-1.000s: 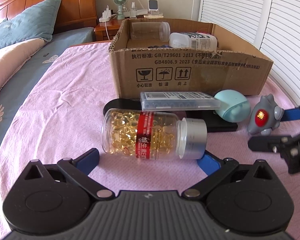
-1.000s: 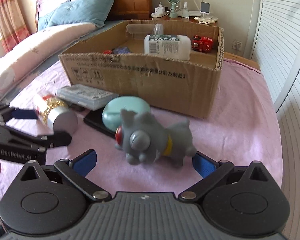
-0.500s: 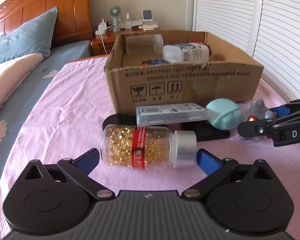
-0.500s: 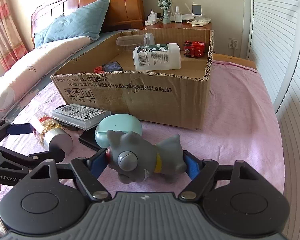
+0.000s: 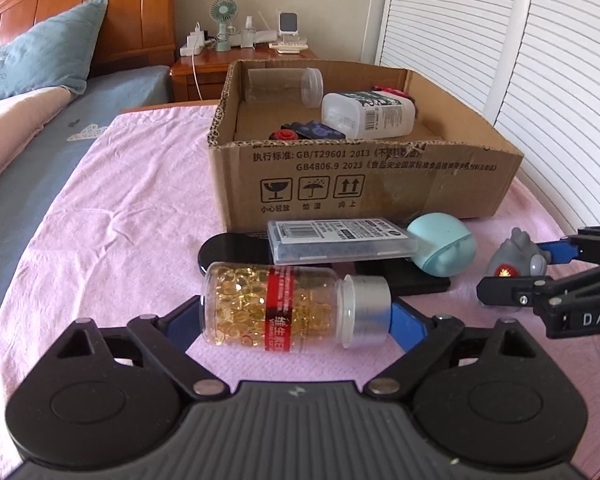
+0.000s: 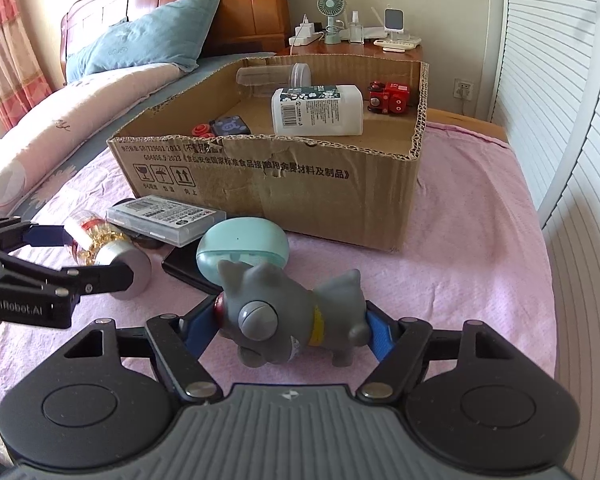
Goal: Organize rigid objects
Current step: 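Close the left gripper on the capsule bottle while the right lifts the grey toy into the box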
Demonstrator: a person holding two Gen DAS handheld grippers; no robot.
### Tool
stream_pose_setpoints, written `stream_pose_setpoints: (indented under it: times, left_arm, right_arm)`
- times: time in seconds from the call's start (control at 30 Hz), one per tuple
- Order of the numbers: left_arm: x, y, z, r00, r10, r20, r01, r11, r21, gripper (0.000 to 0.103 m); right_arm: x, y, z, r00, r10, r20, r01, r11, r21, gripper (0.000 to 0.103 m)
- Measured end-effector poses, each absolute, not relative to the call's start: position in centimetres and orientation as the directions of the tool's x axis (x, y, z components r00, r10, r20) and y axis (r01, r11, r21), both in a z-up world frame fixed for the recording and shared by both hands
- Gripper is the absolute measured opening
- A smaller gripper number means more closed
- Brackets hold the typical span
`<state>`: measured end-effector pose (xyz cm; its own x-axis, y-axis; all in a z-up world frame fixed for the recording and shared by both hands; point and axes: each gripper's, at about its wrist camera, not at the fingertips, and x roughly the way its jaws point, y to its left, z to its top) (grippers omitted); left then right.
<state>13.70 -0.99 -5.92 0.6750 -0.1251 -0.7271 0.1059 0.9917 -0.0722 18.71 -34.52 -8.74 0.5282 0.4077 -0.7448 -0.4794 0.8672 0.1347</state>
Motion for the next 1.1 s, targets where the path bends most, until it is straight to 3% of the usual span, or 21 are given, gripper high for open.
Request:
stream_pose_setpoints:
  times: [0.73,1.1]
  left_arm:
    - [12.5,-0.2,-1.4,0.585,-0.219,-0.781,0.363,0.932,0.011,0.093]
    - [12.8,0.4,1.6,0.629,-0.238,-0.740,0.403,0.914,0.049,0.093]
  right_arm:
    - [17.0,-34.7,-4.3,0.536,0.353,-0.767,-0.543,0.839,0.006,0.078]
    - [20.1,-33.5,1.4,0.630,0.361,-0.688,-0.549,0.833,-0.066,0.078]
